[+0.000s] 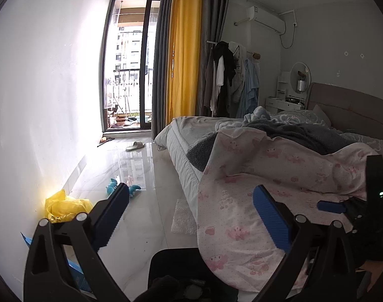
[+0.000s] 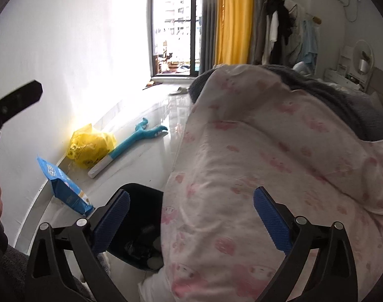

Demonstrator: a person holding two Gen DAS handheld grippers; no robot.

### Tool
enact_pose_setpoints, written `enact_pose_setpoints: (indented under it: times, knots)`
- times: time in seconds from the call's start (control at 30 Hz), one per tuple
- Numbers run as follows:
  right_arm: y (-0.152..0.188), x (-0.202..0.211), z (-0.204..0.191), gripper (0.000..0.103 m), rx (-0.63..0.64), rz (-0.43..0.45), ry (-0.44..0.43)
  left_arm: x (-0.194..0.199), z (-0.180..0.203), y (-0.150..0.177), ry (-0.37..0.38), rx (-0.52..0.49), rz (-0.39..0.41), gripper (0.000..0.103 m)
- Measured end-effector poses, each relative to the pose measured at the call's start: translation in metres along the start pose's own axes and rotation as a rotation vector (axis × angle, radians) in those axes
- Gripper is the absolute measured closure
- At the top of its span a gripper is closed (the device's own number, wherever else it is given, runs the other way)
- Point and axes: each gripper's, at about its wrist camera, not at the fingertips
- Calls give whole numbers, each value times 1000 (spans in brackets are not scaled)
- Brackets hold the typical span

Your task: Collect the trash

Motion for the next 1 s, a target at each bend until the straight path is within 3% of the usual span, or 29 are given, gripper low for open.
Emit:
enact_pose_setpoints:
  times: [0.23,0.37,0.5,0.8,1.0]
  knots:
    - [-1,92,65,3,-68,114,135,22,21,8,20,12,-13,3]
    - [-2,140,88,3,-101,153,206,38,32,11,-7,-27,-6,3]
    - [4,184,106,3,-108,210,243,52,40,10,24,14,2,3]
    - [30,223,123,3,-151,219,229,75,65,16,30,-91,-33,3]
    - [37,232,120,3,-142,237,181,83,75,26,59,-99,-52,3]
Point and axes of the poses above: each gripper's, at about its wrist camera, not at the fingertips, and x roughly against the way its jaws point, z to its right, y to its underside, and after that the axes turned 15 degrees about z, right-handed
